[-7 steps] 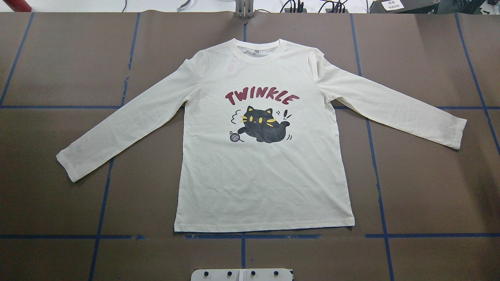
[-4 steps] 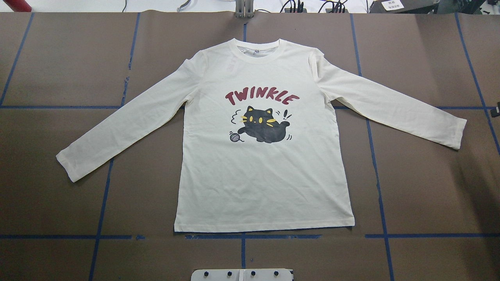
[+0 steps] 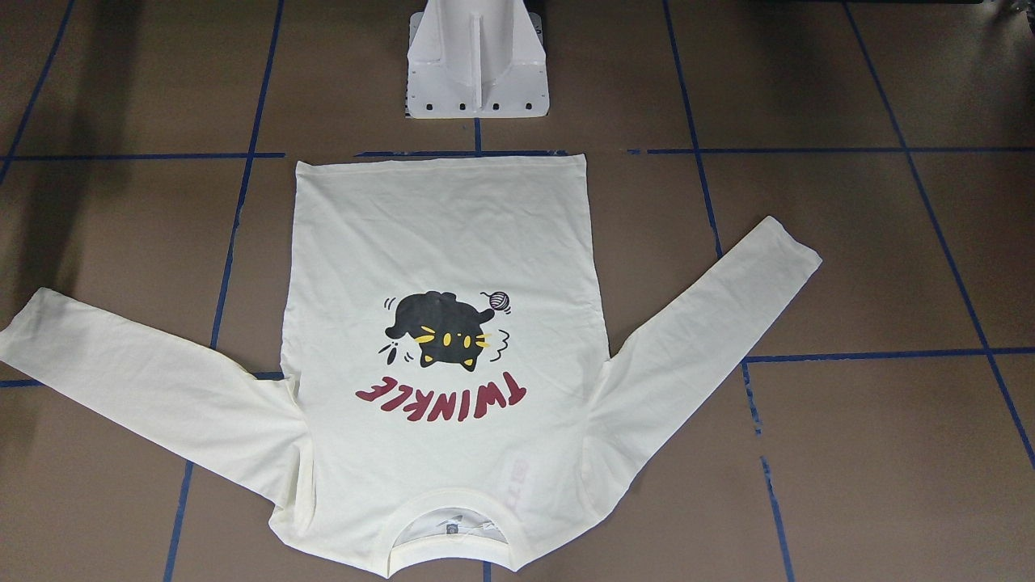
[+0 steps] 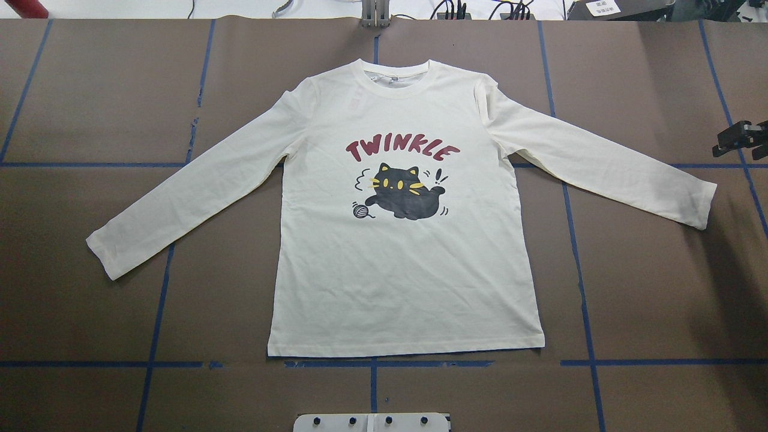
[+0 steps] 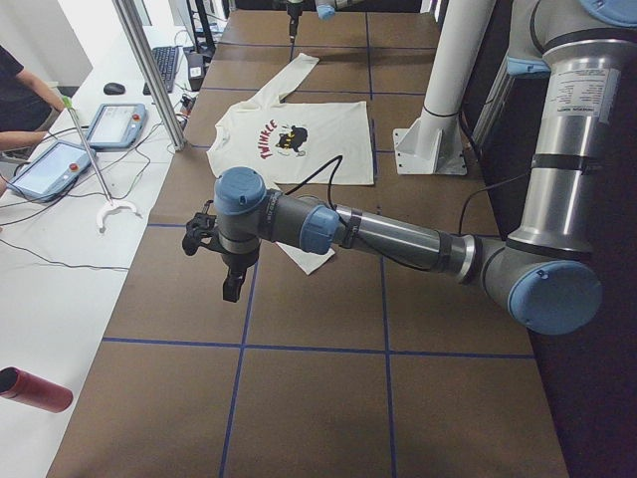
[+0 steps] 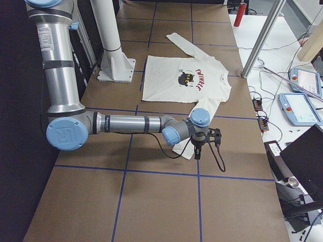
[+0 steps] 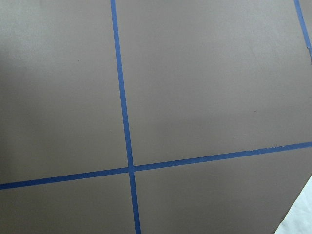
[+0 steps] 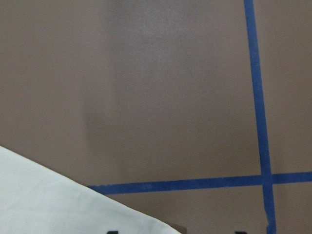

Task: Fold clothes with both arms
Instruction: 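Move the right gripper to the sleeve cuff nearest it and grasp it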

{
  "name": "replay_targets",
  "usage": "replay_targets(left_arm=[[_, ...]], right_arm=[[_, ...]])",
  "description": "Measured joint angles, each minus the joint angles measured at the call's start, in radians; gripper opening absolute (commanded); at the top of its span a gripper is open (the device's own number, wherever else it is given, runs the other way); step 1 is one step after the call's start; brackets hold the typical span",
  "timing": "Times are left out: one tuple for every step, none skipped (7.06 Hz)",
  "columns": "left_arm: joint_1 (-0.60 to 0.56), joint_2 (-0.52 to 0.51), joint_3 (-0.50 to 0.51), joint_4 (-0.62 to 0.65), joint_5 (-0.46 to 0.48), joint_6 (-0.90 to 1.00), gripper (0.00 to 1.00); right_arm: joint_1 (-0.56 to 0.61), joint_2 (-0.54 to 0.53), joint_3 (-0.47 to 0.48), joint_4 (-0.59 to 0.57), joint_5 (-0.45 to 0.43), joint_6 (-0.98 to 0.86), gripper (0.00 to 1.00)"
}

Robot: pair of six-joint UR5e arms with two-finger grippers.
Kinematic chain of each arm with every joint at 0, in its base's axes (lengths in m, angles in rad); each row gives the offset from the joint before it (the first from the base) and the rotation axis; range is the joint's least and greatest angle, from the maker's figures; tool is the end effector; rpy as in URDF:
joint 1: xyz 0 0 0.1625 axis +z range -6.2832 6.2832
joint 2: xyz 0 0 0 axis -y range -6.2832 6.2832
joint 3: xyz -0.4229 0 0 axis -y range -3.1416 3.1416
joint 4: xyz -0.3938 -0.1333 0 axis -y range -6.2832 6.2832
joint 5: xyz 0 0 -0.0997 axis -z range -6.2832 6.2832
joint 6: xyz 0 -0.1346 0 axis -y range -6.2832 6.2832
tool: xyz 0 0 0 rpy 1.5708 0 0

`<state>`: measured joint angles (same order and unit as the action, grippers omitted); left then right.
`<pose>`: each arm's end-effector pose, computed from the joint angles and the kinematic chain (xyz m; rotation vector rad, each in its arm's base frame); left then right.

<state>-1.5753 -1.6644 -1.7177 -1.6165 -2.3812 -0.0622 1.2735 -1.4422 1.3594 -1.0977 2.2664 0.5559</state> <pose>-0.0382 -0.5437 0.5506 0.2469 0.8118 0.0533 -0.1244 -0.5666 0.6721 0.0567 -0.7797 0.1096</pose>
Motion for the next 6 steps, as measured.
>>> replay_targets(left_arm=[[0.000, 0.002, -0.004, 0.000, 0.000, 0.001, 1.00], [0.000, 0.004, -0.005, 0.000, 0.000, 0.001, 1.00], [0.000, 0.004, -0.005, 0.000, 0.000, 0.001, 1.00], [0.000, 0.004, -0.006, 0.000, 0.000, 0.000, 1.00], [0.000, 0.003, -0.006, -0.001, 0.001, 0.000, 1.00], [0.000, 0.000, -0.005, -0.002, 0.001, 0.000, 1.00]], right_arm=[[-0.021, 0.003, -0.022, 0.004, 0.000, 0.001, 0.76], [-0.035, 0.001, -0.034, 0.006, 0.001, 0.001, 0.75], [-0.046, -0.003, -0.043, 0.008, 0.002, 0.000, 0.75], [-0.057, -0.004, -0.052, 0.008, 0.003, -0.001, 0.75], [-0.066, -0.002, -0.064, 0.009, 0.002, -0.002, 0.74], [-0.074, 0.001, -0.074, 0.012, 0.001, -0.002, 0.70]])
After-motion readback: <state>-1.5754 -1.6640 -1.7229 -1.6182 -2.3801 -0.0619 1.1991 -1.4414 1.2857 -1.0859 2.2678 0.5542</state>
